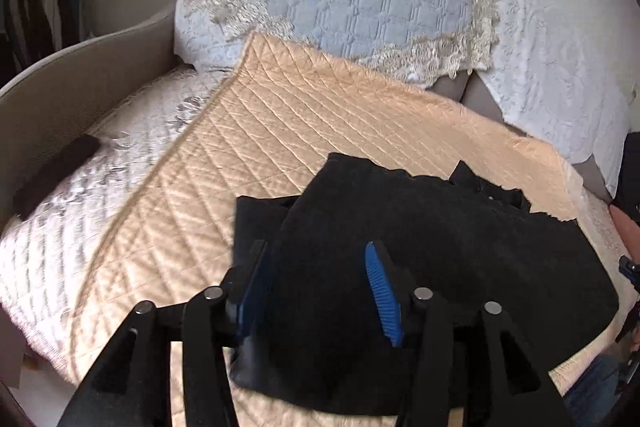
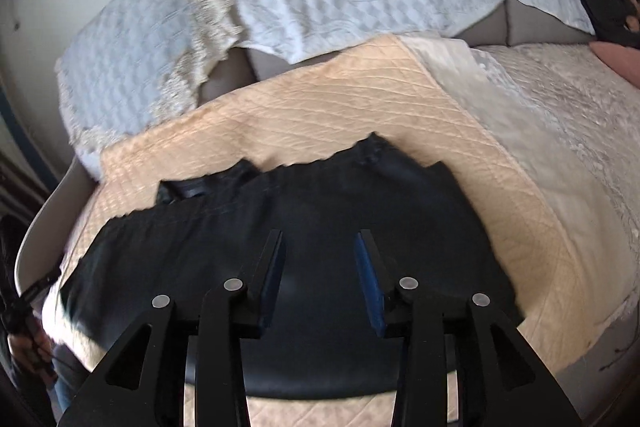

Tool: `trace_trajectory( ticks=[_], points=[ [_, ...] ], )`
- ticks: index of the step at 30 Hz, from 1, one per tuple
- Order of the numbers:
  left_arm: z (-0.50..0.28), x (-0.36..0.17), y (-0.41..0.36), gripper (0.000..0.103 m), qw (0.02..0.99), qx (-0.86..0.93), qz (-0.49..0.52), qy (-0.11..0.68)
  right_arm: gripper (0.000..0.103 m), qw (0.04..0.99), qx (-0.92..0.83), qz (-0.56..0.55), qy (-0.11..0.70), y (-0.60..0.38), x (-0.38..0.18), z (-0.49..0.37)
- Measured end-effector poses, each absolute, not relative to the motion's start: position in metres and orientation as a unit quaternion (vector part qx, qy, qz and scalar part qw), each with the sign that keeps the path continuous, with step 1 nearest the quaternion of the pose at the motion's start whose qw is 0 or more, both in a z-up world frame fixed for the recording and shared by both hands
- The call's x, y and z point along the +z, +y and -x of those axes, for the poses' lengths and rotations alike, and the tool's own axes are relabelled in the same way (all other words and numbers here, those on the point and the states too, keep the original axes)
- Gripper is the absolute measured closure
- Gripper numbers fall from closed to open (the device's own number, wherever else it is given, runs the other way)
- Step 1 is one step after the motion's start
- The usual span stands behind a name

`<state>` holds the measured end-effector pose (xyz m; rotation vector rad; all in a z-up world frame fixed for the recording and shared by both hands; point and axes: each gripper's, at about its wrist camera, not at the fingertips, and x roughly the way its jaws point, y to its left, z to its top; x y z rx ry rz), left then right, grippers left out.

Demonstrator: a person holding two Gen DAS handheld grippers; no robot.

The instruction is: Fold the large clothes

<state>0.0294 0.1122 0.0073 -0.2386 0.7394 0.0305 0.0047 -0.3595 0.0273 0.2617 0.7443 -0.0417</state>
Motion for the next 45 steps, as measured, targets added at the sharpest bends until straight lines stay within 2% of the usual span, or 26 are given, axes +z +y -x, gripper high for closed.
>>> trace_trajectory(
  ticks=[2, 7, 13, 17, 23, 24, 27, 29, 31, 36, 40, 43, 45],
  points=[
    [-0.016, 0.012, 0.122, 0.042, 0.927, 0.021, 0.122, 0.353, 0.064, 0.923, -0.005, -0.109, 0.369, -0.339, 0.023, 0.002],
    [-0.009, 0.002, 0.137, 0.041, 0.921, 0.031, 0.135, 0.364, 0.064, 0.916, 0.039, -0.091, 0.388, -0.287, 0.008, 0.000],
    [-0.027, -0.021, 0.154, 0.038, 0.902, 0.020, 0.195, 0.384, 0.064, 0.911, 0.084, -0.077, 0.395, -0.245, 0.003, -0.008],
    [-0.050, -0.049, 0.162, 0.038, 0.880, 0.014, 0.231, 0.415, 0.064, 0.910, 0.092, -0.068, 0.398, -0.233, 0.001, -0.007],
    [-0.048, -0.055, 0.154, 0.037, 0.882, -0.004, 0.231, 0.410, 0.064, 0.908, 0.087, -0.078, 0.401, -0.236, -0.002, -0.002],
    [-0.047, -0.057, 0.151, 0.039, 0.883, -0.005, 0.227, 0.411, 0.064, 0.909, 0.086, -0.080, 0.401, -0.238, -0.002, -0.001],
    [-0.046, -0.056, 0.141, 0.059, 0.890, 0.012, 0.188, 0.415, 0.064, 0.909, 0.081, -0.089, 0.400, -0.244, -0.004, -0.001],
    [-0.046, -0.053, 0.139, 0.082, 0.890, 0.019, 0.184, 0.416, 0.064, 0.909, 0.079, -0.097, 0.398, -0.248, -0.005, 0.000],
    [-0.047, -0.043, 0.138, 0.090, 0.892, 0.018, 0.178, 0.415, 0.064, 0.909, 0.080, -0.106, 0.395, -0.253, -0.005, 0.002],
    [-0.040, 0.018, 0.114, 0.092, 0.916, -0.031, 0.147, 0.373, 0.064, 0.912, 0.083, -0.124, 0.381, -0.269, -0.002, 0.010],
    [-0.034, 0.078, 0.066, 0.093, 0.927, -0.117, 0.131, 0.330, 0.064, 0.916, 0.086, -0.147, 0.364, -0.284, 0.004, 0.017],
    [-0.037, 0.101, 0.019, 0.094, 0.921, -0.184, 0.121, 0.320, 0.064, 0.918, 0.083, -0.160, 0.353, -0.297, 0.008, 0.026],
    [-0.043, 0.097, -0.014, 0.096, 0.913, -0.221, 0.111, 0.325, 0.064, 0.918, 0.078, -0.166, 0.352, -0.303, 0.007, 0.030]
  ],
)
